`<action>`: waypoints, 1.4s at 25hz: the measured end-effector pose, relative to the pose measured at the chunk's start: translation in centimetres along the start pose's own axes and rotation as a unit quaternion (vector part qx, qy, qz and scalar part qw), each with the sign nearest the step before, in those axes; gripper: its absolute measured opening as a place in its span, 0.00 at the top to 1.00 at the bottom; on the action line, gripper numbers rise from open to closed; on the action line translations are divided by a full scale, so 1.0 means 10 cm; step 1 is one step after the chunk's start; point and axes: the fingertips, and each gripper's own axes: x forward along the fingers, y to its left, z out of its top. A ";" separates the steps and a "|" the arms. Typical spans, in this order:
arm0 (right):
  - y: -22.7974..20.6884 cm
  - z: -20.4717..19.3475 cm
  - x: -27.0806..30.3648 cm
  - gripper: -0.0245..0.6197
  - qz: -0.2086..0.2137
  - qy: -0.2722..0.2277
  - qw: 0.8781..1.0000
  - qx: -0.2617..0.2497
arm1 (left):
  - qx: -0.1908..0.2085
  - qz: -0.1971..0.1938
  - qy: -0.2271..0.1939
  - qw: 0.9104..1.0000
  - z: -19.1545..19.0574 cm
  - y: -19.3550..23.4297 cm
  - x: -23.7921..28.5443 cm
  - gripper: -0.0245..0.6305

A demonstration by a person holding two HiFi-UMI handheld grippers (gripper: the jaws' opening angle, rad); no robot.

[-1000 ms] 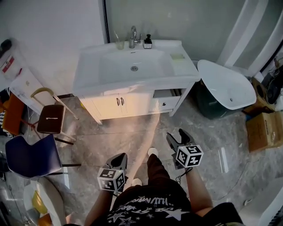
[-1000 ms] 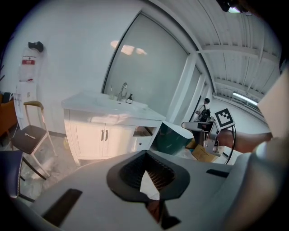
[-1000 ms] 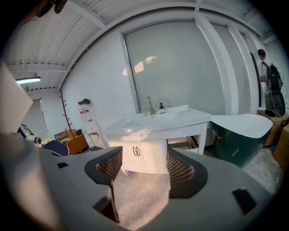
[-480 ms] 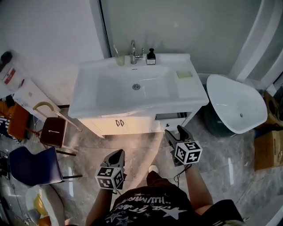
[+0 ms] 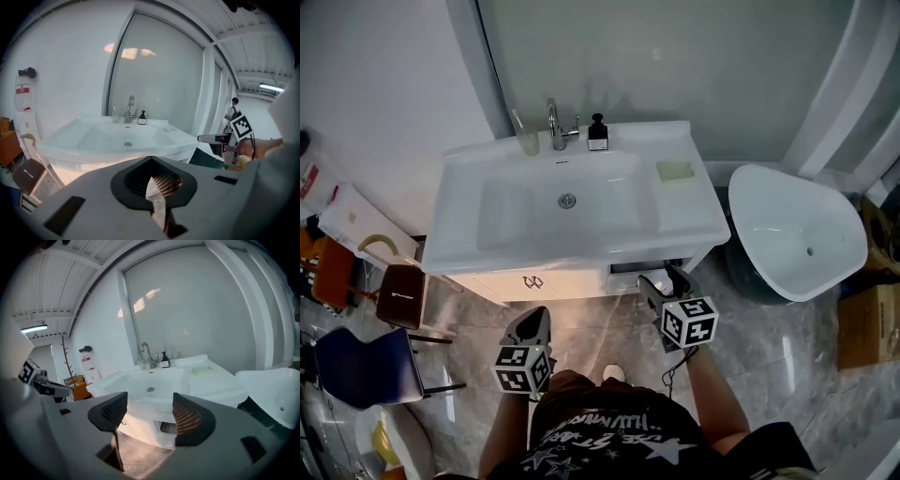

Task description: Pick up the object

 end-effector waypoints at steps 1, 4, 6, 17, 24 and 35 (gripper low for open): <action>-0.05 0.02 0.01 0.50 -0.003 0.000 1.000 0.002 | 0.001 -0.004 0.001 1.000 0.03 -0.05 0.05 0.94; -0.19 0.06 0.03 0.50 -0.012 -0.003 1.000 0.012 | 0.014 -0.021 0.009 1.000 0.08 -0.18 0.19 0.94; -0.30 0.08 0.05 0.50 -0.024 -0.008 1.000 0.014 | 0.020 -0.027 0.017 0.999 0.08 -0.23 0.28 0.94; -0.92 0.29 0.34 0.50 -0.074 -0.013 0.997 0.030 | 0.027 -0.075 0.029 0.996 0.43 -0.32 1.15 0.94; -1.37 0.66 0.88 0.50 -0.099 0.000 0.995 0.021 | 0.036 -0.113 0.031 0.992 0.79 -0.26 1.99 0.94; -1.89 0.95 1.85 0.50 -0.122 0.051 0.991 0.015 | 0.040 -0.146 0.052 0.987 1.22 0.01 2.97 0.94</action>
